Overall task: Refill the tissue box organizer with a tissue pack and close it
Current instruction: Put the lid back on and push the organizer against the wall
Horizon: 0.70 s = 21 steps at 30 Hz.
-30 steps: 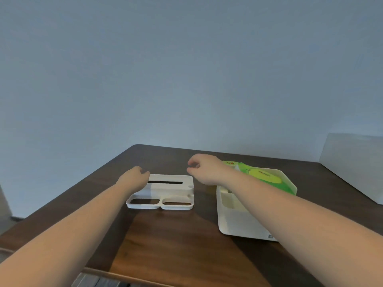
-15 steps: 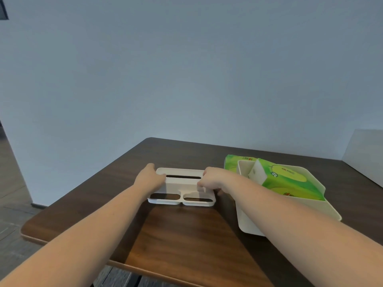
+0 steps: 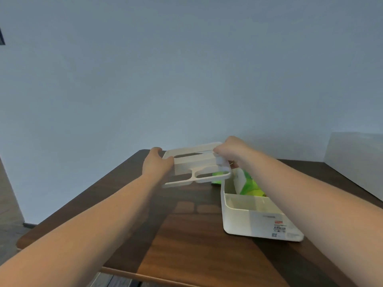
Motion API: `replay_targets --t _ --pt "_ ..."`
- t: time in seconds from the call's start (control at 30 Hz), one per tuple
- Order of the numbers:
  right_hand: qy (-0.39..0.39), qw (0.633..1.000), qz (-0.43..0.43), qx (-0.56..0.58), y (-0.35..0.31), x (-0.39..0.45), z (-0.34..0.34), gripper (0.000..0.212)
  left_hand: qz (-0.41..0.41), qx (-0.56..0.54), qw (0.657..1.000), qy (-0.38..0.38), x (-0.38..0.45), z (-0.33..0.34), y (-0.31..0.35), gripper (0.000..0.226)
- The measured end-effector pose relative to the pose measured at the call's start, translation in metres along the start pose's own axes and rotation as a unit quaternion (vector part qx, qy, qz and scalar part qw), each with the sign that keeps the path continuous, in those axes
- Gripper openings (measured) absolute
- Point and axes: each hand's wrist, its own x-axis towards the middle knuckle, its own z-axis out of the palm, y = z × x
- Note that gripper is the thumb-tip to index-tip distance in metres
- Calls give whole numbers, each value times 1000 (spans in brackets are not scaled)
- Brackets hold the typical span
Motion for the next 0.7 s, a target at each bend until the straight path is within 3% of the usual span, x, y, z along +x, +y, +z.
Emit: replay_targets --t 0.33,0.7 --pt "88 990 38 -106 73 -23 -83 17 -28 -135 988 -74 -41 66 62 52" --pt "60 979 103 -167 133 -30 -98 22 -42 -70 987 -139 -52 120 71 55"
